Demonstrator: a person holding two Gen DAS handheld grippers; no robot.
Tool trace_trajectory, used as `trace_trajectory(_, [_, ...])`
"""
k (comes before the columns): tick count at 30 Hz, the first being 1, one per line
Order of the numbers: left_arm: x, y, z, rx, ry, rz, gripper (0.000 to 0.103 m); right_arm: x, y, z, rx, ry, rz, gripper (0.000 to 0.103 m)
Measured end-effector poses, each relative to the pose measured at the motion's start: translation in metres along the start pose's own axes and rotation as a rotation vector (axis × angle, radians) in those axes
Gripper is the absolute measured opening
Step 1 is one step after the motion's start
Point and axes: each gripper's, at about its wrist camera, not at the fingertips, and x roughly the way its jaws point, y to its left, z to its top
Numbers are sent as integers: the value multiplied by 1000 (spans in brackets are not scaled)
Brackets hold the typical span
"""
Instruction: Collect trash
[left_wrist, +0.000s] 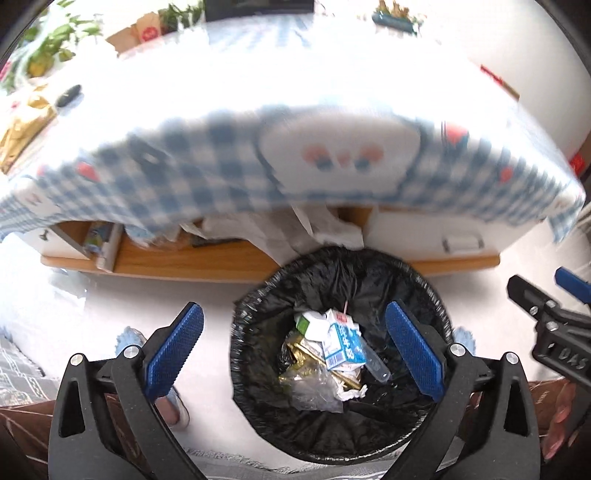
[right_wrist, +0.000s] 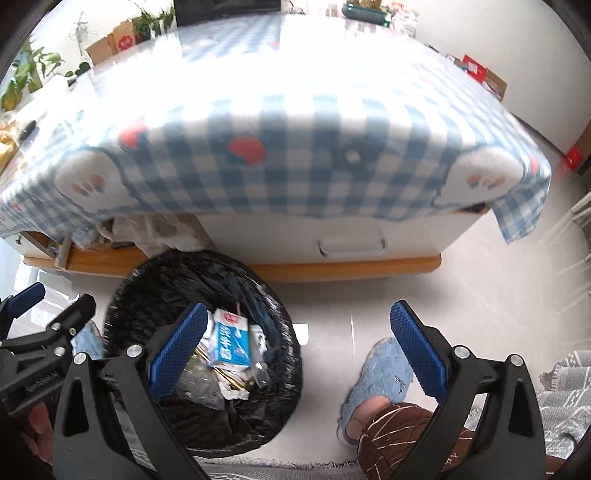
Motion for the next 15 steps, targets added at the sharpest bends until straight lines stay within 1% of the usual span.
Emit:
trace_trajectory(2, [-18,7,6,-13,-25,-10,97,-15,3,5,-2,-24,18,95])
trace_trajectory(4, [-36,12,12,-4,-48,-3,97,-30,6,11,-4,-48,28,95])
trace_trajectory(9, [-76,20,21,8,-83,1,97,-73,12,21,1,-113,24,95])
trace_trajectory(11, [-90,23,24,9,-83,-1,97,-88,13,24,10,-123,25,95])
trace_trajectory(13, [-105,26,25,12,-102,-12,97,-101,14,26,15,-135,38,95])
trace_trajectory(15, [-117,28,26,20,-118,-7,97,-112,18,25,13,-141,38,95])
